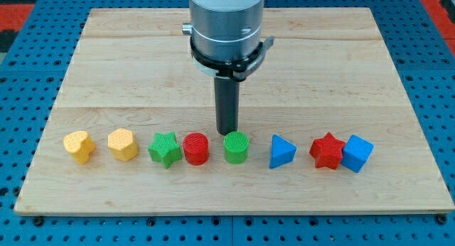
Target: Push the yellow heart upwards slightly
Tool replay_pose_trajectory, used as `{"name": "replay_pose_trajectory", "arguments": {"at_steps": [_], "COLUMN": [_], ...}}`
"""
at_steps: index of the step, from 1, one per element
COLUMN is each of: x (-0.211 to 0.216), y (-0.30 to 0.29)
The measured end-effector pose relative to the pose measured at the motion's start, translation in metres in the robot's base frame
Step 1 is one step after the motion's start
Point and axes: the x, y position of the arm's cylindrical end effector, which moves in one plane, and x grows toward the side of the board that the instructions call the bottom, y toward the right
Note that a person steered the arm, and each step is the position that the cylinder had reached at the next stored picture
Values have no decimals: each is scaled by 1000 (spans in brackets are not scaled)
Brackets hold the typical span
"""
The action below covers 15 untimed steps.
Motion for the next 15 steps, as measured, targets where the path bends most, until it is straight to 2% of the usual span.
{"name": "replay_pose_trajectory", "arguments": {"at_steps": [1,2,3,4,8,9,10,11,15], "x": [-27,-47,-55,-57,-57,22,75,76,68], "y": [-11,-57,-146,-297,-297,-297,-293,-255,-218]}}
